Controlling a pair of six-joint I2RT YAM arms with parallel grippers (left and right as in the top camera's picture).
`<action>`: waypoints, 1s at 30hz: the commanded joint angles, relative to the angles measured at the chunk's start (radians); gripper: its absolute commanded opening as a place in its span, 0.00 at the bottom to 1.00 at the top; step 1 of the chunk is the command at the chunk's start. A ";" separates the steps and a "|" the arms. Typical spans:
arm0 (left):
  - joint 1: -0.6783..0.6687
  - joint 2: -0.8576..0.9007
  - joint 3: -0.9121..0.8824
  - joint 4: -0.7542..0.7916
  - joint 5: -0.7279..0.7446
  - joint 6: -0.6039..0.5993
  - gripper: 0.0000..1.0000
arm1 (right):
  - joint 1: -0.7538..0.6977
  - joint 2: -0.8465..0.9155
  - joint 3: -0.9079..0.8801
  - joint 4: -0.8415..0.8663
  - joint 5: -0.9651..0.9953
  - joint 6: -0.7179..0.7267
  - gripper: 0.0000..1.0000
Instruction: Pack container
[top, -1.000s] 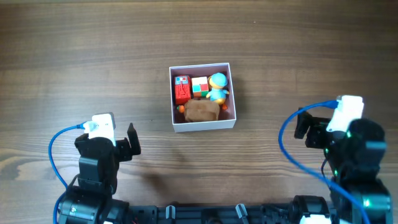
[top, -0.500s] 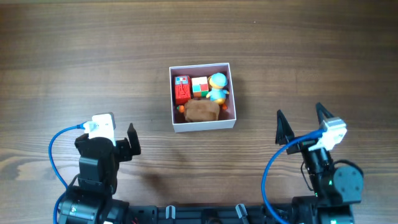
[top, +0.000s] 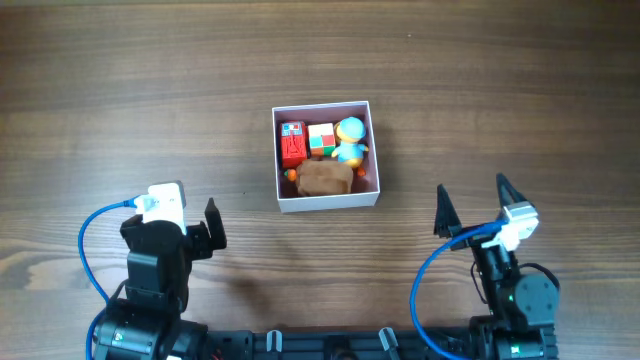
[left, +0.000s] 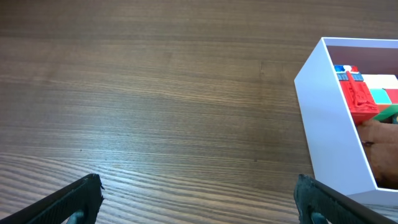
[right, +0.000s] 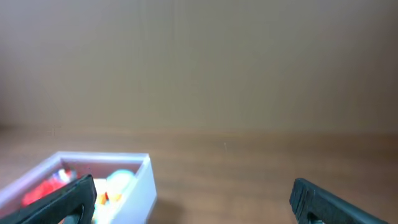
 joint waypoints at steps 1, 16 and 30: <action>-0.005 -0.001 -0.003 0.003 -0.008 0.019 1.00 | 0.004 -0.013 -0.005 -0.065 0.031 -0.028 1.00; -0.005 -0.001 -0.003 0.003 -0.008 0.019 1.00 | 0.004 -0.002 -0.005 -0.064 0.031 -0.025 1.00; 0.009 -0.012 -0.003 0.003 -0.010 0.020 1.00 | 0.004 -0.002 -0.005 -0.064 0.031 -0.025 1.00</action>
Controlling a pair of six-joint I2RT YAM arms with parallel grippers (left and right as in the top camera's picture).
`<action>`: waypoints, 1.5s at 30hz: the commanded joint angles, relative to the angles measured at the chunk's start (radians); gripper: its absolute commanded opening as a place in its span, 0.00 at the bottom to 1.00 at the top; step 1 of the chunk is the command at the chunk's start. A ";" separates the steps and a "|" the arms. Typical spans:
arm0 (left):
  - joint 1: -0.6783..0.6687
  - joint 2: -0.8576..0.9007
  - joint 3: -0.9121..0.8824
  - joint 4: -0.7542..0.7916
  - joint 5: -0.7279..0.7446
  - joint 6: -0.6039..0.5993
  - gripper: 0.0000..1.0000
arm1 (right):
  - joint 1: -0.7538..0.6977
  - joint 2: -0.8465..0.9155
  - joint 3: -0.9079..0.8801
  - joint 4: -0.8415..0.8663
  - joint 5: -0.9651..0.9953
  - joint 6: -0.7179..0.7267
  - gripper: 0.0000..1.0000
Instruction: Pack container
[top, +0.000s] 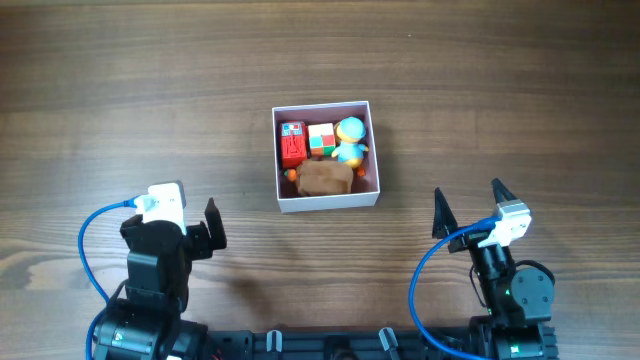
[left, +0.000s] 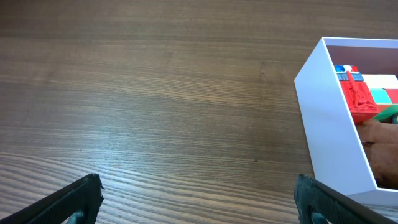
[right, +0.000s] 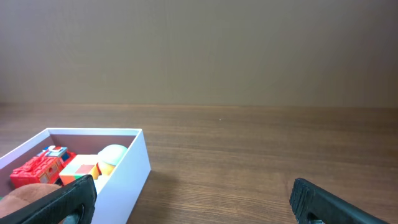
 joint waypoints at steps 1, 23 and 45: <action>0.045 -0.043 -0.003 -0.010 0.004 0.019 1.00 | 0.004 -0.001 -0.001 0.006 0.021 -0.009 1.00; 0.174 -0.476 -0.435 0.583 0.399 0.008 1.00 | 0.004 -0.001 -0.001 0.006 0.021 -0.009 1.00; 0.171 -0.476 -0.511 0.602 0.333 -0.119 1.00 | 0.004 -0.001 -0.001 0.006 0.021 -0.009 1.00</action>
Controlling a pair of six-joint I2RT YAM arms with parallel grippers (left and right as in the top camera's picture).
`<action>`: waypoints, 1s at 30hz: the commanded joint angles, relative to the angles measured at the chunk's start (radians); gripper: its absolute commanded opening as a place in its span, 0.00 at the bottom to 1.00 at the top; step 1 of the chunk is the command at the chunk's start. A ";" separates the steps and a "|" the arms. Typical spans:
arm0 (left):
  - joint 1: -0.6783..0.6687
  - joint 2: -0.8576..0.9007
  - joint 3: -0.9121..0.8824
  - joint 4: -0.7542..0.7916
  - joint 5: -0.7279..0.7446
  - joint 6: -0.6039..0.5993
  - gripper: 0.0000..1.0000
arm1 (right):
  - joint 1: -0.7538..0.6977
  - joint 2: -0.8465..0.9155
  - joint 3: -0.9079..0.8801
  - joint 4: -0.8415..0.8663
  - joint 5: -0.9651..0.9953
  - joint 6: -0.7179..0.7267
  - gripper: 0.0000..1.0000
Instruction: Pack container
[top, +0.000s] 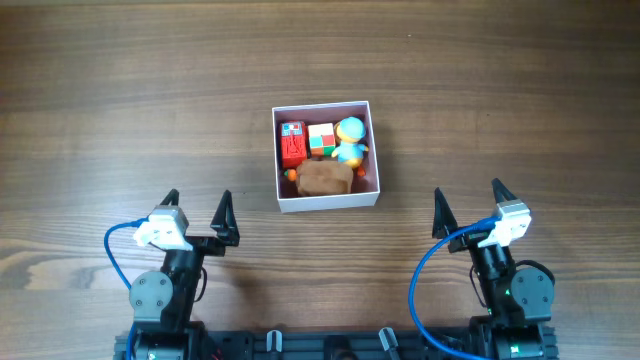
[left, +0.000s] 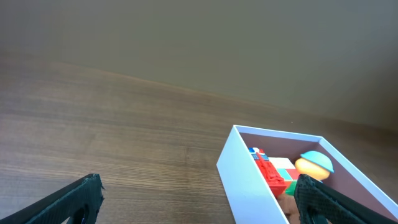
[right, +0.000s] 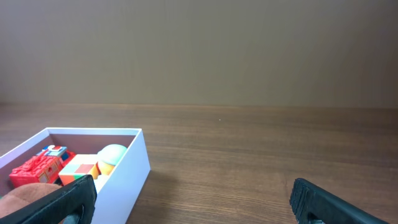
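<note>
A white open box sits mid-table holding a red toy block, a coloured cube, a blue-capped round figure and a brown lump. The same box shows in the left wrist view, and the box sits at the lower left of the right wrist view. My left gripper stands open near the front left, empty. My right gripper stands open near the front right, empty. Both are well short of the box.
Bare wooden tabletop surrounds the box on all sides. A plain brown wall rises behind the table's far edge. Blue cables loop beside each arm base.
My left arm has drawn back toward its base and tilted up, so its camera now looks level across the table at the box. The right arm and the box's contents are unchanged.
At first both grippers were open near the front edge, the left looking down at the table beside the filled box. The right arm then settled slightly lower and stayed. The left held still, and now it sits retracted and level like the right.
</note>
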 joint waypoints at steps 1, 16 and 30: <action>0.005 -0.011 -0.006 -0.007 -0.038 -0.037 1.00 | 0.004 -0.002 -0.001 0.006 0.021 -0.006 1.00; 0.005 -0.011 -0.006 -0.006 -0.028 -0.037 1.00 | 0.004 -0.002 -0.001 0.006 0.021 -0.006 1.00; 0.005 -0.011 -0.006 -0.006 -0.028 -0.037 1.00 | 0.004 -0.002 -0.001 0.006 0.021 -0.006 1.00</action>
